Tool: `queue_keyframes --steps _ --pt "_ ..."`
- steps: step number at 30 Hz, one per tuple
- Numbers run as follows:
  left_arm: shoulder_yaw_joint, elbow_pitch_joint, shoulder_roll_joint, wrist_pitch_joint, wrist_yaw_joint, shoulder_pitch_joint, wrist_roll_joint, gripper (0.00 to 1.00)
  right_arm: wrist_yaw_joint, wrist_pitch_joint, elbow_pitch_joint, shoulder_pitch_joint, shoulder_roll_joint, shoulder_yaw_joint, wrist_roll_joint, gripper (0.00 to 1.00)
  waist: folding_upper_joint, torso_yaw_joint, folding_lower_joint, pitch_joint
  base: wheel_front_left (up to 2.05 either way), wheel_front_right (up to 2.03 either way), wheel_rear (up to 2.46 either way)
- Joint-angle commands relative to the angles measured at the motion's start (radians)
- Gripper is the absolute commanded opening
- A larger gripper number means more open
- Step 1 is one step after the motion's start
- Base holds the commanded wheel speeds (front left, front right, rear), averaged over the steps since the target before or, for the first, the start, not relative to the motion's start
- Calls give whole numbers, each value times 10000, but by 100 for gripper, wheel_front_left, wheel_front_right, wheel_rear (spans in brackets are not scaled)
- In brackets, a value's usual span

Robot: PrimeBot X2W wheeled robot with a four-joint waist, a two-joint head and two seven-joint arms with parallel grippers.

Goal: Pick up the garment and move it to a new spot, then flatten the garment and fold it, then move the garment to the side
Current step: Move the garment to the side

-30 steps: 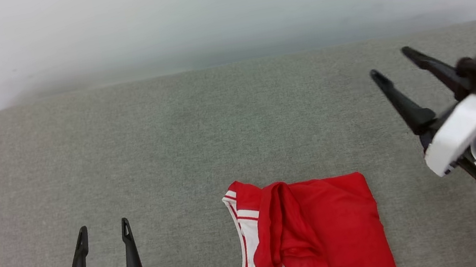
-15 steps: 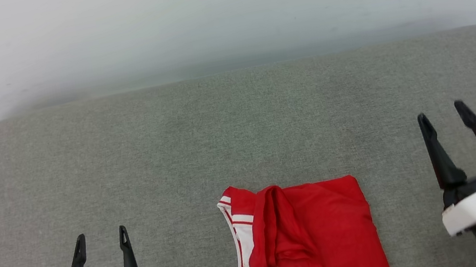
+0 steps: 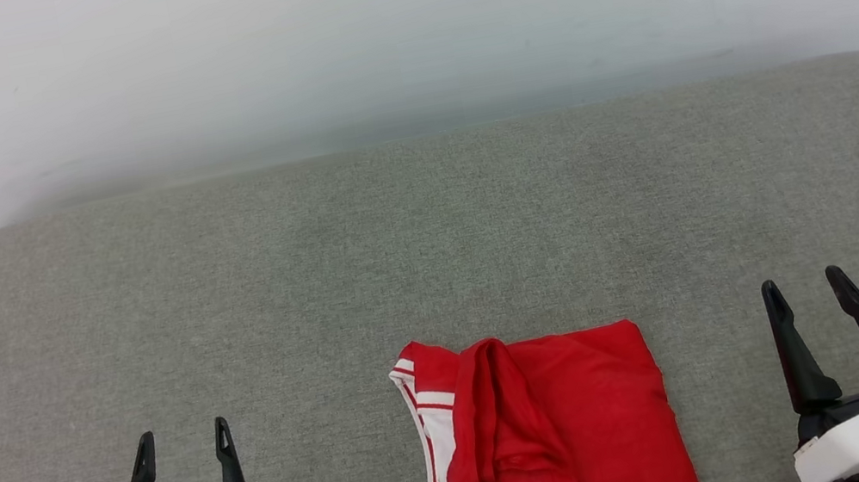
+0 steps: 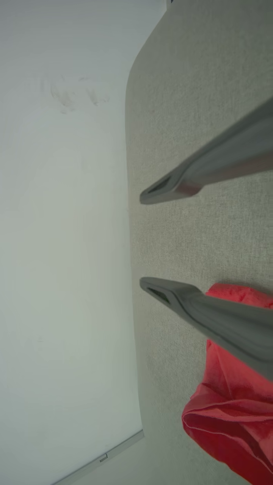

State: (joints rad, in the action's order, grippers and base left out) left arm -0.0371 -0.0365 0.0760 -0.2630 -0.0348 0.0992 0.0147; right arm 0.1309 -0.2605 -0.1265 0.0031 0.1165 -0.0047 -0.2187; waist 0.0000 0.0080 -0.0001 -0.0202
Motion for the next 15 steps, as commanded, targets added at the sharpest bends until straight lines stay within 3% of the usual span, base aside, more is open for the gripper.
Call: queue_keyframes --steps 1,7,15 --pt "-26 4 6 -23 38 108 41 100 -4 -44 22 80 -74 -20 24 100 0 -2 1 -1 0 0 0" --pt "-22 5 -1 -23 60 73 19 100 -4 -51 262 -400 -10 -191 35 100 0 22 1 -38 0 0 0" --pt "76 -85 -49 -23 92 -123 36 100 -4 475 705 -2161 789 -120 -237 100 0 142 1 -155 0 0 0"
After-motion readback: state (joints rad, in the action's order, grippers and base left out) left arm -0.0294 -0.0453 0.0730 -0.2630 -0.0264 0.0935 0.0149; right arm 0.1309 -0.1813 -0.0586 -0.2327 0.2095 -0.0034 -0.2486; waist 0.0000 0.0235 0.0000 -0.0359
